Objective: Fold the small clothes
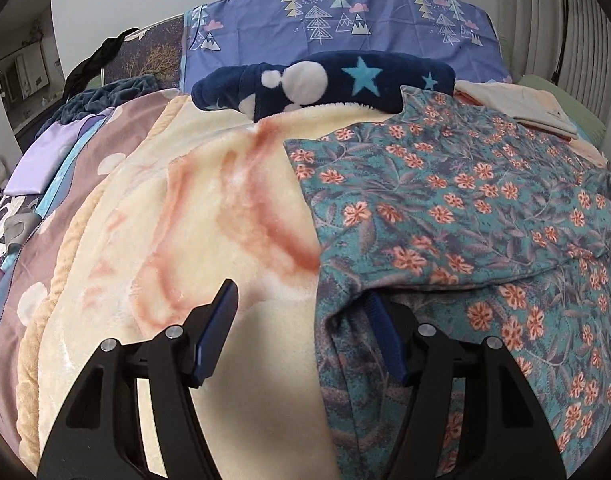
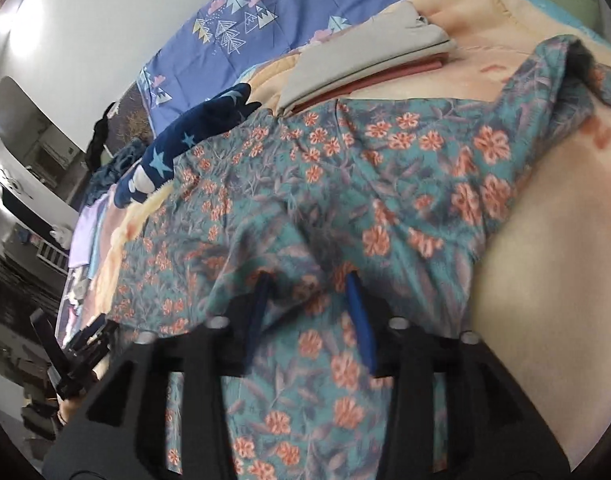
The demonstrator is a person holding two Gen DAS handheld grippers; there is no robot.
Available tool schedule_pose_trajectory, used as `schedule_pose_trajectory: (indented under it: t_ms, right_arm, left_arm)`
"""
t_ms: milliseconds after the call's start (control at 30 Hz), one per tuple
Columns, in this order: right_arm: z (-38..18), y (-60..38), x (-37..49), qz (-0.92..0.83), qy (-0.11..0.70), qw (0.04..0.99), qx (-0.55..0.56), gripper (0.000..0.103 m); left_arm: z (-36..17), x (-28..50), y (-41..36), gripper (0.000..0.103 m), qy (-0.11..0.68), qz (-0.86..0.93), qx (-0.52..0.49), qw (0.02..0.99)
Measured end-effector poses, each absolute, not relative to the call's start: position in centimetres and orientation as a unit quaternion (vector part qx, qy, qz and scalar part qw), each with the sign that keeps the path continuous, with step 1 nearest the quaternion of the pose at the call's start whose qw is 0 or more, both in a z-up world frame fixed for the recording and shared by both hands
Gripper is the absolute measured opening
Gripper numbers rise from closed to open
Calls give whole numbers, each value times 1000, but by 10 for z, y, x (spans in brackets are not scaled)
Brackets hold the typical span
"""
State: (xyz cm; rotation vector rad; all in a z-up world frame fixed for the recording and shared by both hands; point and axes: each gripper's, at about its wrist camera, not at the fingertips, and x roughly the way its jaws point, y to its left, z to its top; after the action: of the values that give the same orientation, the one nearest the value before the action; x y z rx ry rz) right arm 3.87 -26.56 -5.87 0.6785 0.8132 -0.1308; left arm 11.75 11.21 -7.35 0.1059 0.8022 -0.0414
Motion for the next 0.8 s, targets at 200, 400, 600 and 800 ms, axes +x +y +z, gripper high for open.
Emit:
schedule_pose_trajectory:
  t_ms: [200, 400, 600, 800]
  right_arm:
    - [-47, -266, 45, 42, 409, 845, 343, 71]
    - [-29, -275, 54, 46, 430, 846, 311, 76]
    - [-35, -290, 116, 57, 483, 824, 291, 76]
    - [-57, -254, 158, 47, 555, 799, 225, 9]
  left_arm:
    - [-77, 116, 118, 65, 396, -26, 33, 917]
    - [-72, 114, 121, 65, 390, -77, -4, 917]
    - [-42, 112, 116, 72, 356, -141, -33, 923]
    - [-65, 187, 103, 72, 418, -108, -23, 902]
